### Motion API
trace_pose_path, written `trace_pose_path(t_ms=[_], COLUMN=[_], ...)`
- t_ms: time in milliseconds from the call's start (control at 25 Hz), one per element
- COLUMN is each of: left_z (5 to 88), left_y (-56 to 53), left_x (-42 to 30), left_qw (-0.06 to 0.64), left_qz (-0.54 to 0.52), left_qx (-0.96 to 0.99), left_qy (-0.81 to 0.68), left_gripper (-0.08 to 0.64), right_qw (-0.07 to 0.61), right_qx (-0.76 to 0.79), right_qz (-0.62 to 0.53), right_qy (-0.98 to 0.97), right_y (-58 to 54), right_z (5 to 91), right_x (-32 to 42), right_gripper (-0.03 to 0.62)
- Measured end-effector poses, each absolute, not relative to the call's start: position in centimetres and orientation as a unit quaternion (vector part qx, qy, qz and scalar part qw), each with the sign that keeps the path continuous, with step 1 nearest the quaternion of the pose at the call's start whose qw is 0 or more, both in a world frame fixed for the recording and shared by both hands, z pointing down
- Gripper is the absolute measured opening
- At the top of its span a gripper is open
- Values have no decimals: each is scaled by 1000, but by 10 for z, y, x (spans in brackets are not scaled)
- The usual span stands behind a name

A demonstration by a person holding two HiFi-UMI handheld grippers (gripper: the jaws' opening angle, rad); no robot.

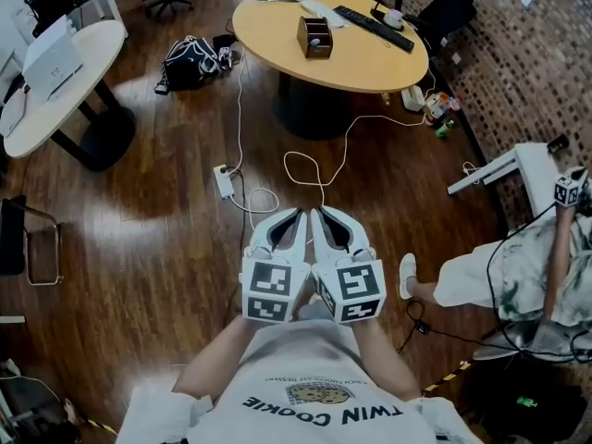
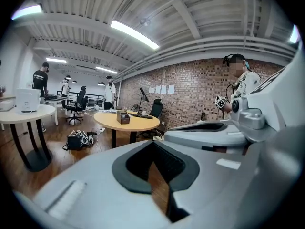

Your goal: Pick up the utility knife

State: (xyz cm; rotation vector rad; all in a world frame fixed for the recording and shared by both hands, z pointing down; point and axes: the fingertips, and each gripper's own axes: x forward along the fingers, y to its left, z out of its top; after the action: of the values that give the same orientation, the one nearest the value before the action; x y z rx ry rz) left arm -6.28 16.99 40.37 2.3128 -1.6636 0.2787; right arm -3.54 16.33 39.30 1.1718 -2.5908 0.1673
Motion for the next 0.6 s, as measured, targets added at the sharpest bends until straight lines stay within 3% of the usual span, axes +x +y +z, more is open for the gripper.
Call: trace_pose_path(t_ms=[600], left_z=[419], left_y=[92], left_x=[-88], left_qw=[140], left_qz=[110], left_qx=[778], left_qy=[-602], left_gripper=[6], right_qw=[134], right_qx=[376], right_qz=[79], right_qy=[-913], right_y=[82], right_z=[412], right_x=[-60], right_gripper=[0])
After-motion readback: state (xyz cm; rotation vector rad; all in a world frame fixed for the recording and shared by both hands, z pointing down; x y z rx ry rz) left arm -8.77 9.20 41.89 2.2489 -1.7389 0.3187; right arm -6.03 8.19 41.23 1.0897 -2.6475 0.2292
